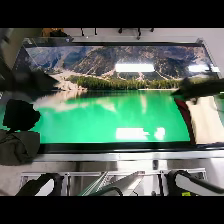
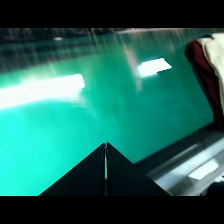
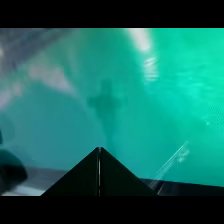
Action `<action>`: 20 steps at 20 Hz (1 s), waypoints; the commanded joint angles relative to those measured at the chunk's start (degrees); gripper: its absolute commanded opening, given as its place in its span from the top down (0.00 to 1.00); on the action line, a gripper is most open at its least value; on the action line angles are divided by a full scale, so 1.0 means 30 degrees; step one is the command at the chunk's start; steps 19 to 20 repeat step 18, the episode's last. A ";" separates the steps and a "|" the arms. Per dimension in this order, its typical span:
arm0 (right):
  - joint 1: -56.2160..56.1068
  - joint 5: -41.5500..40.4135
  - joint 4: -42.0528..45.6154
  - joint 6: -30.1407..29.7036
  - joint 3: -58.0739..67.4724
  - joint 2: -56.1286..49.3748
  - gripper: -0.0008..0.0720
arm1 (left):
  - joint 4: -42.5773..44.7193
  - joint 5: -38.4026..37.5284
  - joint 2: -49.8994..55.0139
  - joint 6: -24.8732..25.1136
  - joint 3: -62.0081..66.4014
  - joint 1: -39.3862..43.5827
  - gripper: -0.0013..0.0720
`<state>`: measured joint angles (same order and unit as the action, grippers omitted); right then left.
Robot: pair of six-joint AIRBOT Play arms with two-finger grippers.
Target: Fold the shirts.
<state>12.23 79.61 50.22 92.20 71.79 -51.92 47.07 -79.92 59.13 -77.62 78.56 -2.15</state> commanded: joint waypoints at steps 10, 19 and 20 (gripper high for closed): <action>-1.1570 -0.8590 -0.0124 -0.0962 -0.9377 0.4401 0.96 | -0.0554 0.7541 -0.9595 -0.1676 -1.6932 1.0025 0.96; -1.1570 -0.8561 -0.0124 -0.0962 -0.9377 0.4401 0.96 | -0.0568 0.7701 -0.7868 -0.1625 -1.6895 1.0025 0.96; -1.1570 -0.8561 -0.0124 -0.0962 -0.9377 0.4401 0.96 | -0.0568 0.7701 -0.7868 -0.1625 -1.6895 1.0025 0.96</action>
